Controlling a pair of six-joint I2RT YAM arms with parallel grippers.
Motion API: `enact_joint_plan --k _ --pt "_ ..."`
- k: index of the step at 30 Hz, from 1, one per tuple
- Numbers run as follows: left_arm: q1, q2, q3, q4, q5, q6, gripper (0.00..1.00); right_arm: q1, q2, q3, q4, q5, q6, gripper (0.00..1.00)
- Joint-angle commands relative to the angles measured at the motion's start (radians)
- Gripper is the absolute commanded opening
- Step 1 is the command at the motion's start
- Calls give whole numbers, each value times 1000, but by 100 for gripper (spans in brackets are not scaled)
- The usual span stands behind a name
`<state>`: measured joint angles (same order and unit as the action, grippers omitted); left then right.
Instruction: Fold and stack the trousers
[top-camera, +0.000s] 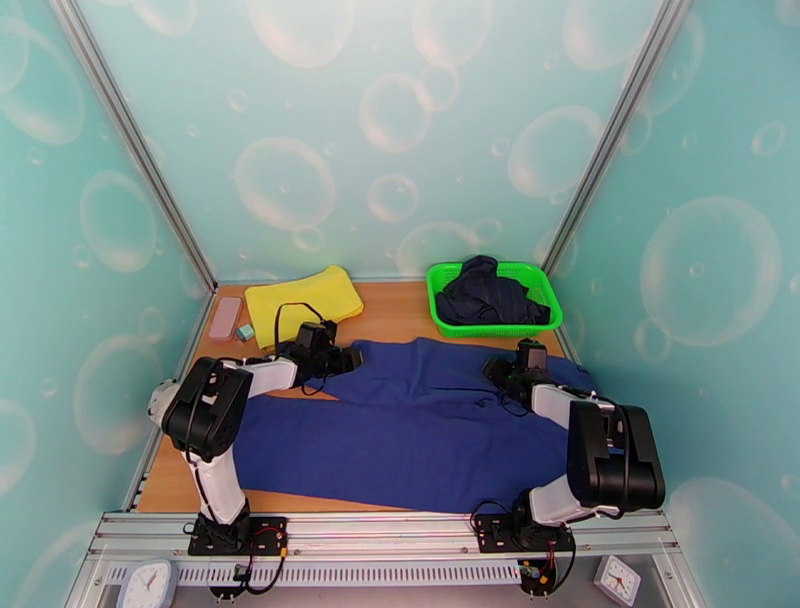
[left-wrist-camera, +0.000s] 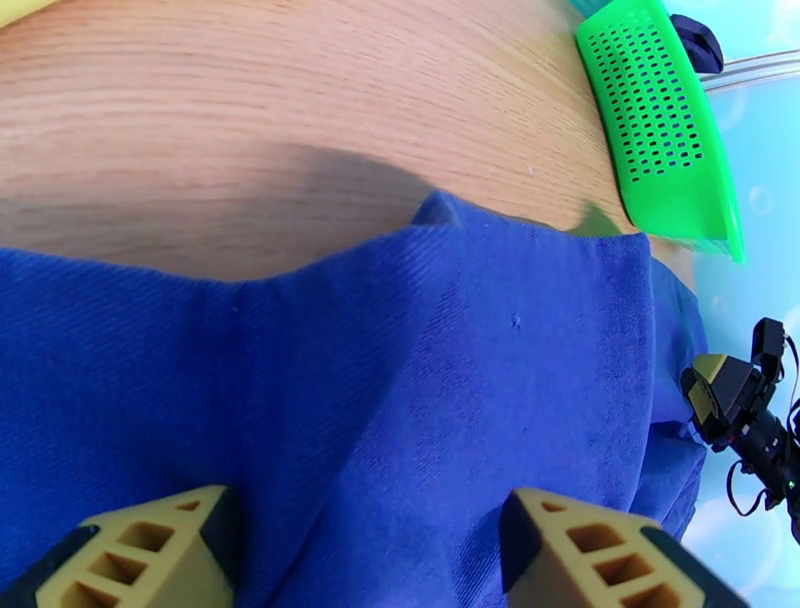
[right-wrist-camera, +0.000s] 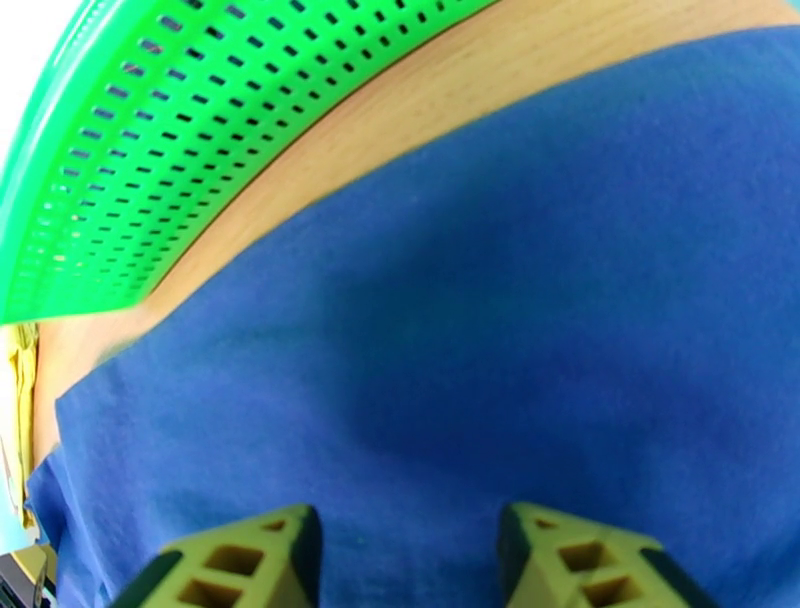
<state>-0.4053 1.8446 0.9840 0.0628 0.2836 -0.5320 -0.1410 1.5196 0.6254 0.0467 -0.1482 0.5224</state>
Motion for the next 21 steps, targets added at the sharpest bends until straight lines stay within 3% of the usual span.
enact_joint_plan --k 1,3,5,9,14,21 --pt "-18 -148 -47 -27 -236 8 74 4 -13 -4 -4 5 14 52" --pt "-27 -199 -69 -87 -447 -1 74 4 -15 -1 -5 -1 11 52" --pt "-12 -199 -67 -166 -555 -29 74 6 -19 -1 -4 -7 11 52" --pt "41 -104 -55 -200 -457 -11 75 4 -24 -3 1 -14 10 52" --pt "39 -21 -45 -187 -380 -38 75 4 -25 -4 1 -30 8 52" --pt "-62 -123 -139 -378 -372 -226 72 -12 -53 -12 -10 -26 -1 52"
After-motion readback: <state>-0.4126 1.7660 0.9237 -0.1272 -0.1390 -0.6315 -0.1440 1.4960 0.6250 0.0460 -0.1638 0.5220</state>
